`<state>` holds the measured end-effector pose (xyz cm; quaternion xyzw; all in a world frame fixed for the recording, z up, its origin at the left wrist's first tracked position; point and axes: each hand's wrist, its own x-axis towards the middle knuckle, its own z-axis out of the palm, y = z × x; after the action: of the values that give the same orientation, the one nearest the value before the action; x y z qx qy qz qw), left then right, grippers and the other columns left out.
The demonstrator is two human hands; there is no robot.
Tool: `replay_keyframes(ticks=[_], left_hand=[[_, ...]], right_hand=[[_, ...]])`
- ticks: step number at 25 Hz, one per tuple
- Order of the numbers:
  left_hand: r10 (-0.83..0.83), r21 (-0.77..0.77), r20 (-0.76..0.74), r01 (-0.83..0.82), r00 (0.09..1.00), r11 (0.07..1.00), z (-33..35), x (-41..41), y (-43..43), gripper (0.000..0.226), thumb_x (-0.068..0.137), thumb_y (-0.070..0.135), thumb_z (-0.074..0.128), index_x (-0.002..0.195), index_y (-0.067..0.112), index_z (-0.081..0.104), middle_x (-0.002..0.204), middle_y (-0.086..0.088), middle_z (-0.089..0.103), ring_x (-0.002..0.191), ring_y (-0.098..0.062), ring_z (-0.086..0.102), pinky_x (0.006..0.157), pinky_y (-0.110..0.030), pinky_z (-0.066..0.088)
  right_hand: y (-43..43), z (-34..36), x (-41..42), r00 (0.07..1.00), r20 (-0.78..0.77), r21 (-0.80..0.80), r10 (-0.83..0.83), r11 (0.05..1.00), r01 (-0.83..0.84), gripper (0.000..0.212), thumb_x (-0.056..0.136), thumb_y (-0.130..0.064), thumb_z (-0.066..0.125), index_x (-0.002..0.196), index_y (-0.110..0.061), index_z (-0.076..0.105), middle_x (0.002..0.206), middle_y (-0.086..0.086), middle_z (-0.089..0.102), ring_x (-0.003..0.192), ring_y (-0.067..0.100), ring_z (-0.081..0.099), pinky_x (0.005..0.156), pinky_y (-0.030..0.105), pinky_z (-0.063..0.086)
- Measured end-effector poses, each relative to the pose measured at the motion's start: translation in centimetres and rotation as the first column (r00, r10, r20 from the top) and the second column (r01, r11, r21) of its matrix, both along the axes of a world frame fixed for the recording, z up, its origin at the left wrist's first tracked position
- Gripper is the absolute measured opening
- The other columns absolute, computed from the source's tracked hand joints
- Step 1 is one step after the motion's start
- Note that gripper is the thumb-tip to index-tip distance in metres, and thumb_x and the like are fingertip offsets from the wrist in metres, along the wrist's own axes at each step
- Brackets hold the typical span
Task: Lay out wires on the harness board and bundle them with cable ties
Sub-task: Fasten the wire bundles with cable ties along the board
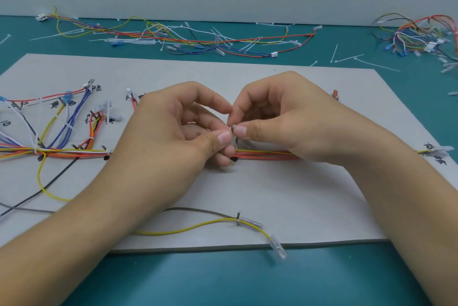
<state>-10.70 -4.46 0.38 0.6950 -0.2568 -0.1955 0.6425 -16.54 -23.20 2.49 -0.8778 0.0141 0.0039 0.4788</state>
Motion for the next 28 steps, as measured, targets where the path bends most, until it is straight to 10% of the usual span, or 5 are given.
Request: replay_keyframes(ticks=[15,21,28], left_hand=[[0.004,0.005,0.026,-0.004,1.000,1.000,-0.11,0.04,0.13,0.028,0.084,-0.016,0.072,0.094,0.010,0.068,0.083,-0.008,0.064,0.063,-0.032,0.076,0.063,-0.041,0.065],[0.003,0.021,0.051,-0.004,0.999,1.000,0.04,0.09,0.24,0.030,0.082,-0.015,0.073,0.093,0.012,0.068,0.086,-0.007,0.064,0.062,-0.031,0.076,0.062,-0.039,0.065],[-0.010,0.055,0.111,0.004,0.994,0.998,0.04,0.16,0.37,0.026,0.082,-0.012,0.076,0.083,0.014,0.069,0.075,-0.005,0.069,0.062,-0.027,0.076,0.059,-0.029,0.062]], right_hand=[[0.04,0.10,-0.08,0.999,-0.023,-0.006,0.030,1.000,-0.031,0.007,0.089,-0.002,0.074,0.090,-0.009,0.075,0.089,0.026,0.073,0.086,0.046,0.066,0.081,0.060,0.055],[-0.16,-0.06,-0.03,0.993,-0.043,-0.032,0.108,0.993,-0.109,0.009,0.089,-0.005,0.075,0.090,-0.013,0.076,0.079,0.007,0.076,0.069,0.011,0.063,0.066,0.030,0.050],[-0.25,-0.16,0.00,0.991,-0.044,-0.009,0.126,0.992,-0.126,0.007,0.089,-0.003,0.076,0.091,-0.010,0.075,0.080,0.010,0.076,0.069,0.016,0.064,0.066,0.031,0.051]])
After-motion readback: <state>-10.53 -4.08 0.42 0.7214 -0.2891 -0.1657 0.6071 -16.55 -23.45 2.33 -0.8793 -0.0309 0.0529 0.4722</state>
